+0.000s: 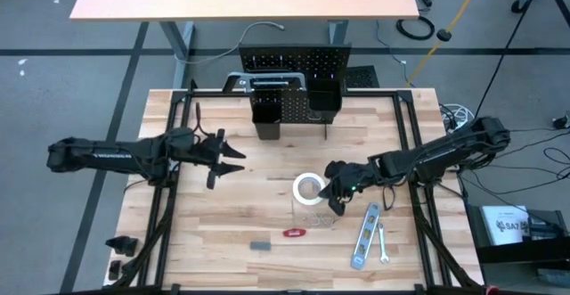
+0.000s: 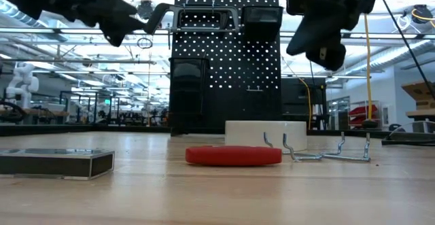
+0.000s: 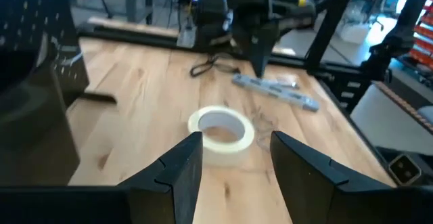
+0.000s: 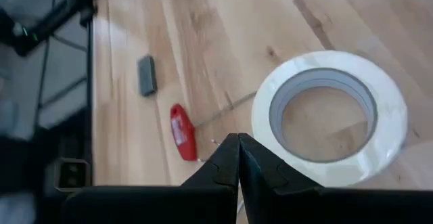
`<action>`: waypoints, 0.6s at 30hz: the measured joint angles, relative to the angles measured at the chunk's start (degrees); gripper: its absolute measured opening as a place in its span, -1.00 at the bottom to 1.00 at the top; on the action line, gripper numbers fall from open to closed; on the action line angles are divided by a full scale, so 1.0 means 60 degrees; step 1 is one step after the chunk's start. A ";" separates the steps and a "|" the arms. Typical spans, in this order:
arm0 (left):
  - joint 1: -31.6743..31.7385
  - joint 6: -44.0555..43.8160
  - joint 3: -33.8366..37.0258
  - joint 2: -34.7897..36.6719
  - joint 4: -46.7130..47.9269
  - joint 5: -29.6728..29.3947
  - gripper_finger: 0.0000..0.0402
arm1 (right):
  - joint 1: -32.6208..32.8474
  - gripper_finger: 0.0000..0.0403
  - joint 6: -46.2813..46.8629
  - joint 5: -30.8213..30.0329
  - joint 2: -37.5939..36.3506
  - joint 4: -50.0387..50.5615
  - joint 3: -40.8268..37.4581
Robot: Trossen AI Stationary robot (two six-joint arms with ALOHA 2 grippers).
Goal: Hang tools onto peg board
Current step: Put the left silver peg board hook into the right black tool bin
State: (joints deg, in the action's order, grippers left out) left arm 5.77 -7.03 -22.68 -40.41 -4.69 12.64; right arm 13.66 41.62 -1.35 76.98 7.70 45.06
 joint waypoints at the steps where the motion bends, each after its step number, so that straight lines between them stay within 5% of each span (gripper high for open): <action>1: -0.0160 0.0000 0.0000 -0.0140 -0.0275 -0.0165 -0.11 | 0.0038 -1.00 -0.0233 -0.0010 0.0104 -0.0069 0.0000; 10: -0.0767 0.0233 0.0000 -0.1102 -0.1520 -0.0786 -0.11 | 0.0057 -0.93 -0.0615 0.0891 0.0813 -0.0552 0.0000; 18: -0.0789 0.0941 0.0000 -0.1478 -0.1773 -0.0780 -0.11 | 0.0053 -0.35 -0.0737 0.0869 0.0949 -0.0577 0.0000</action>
State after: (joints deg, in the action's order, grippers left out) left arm 1.04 -1.38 -22.68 -49.27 -15.33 7.96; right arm 13.97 37.20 3.86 82.67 4.24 45.06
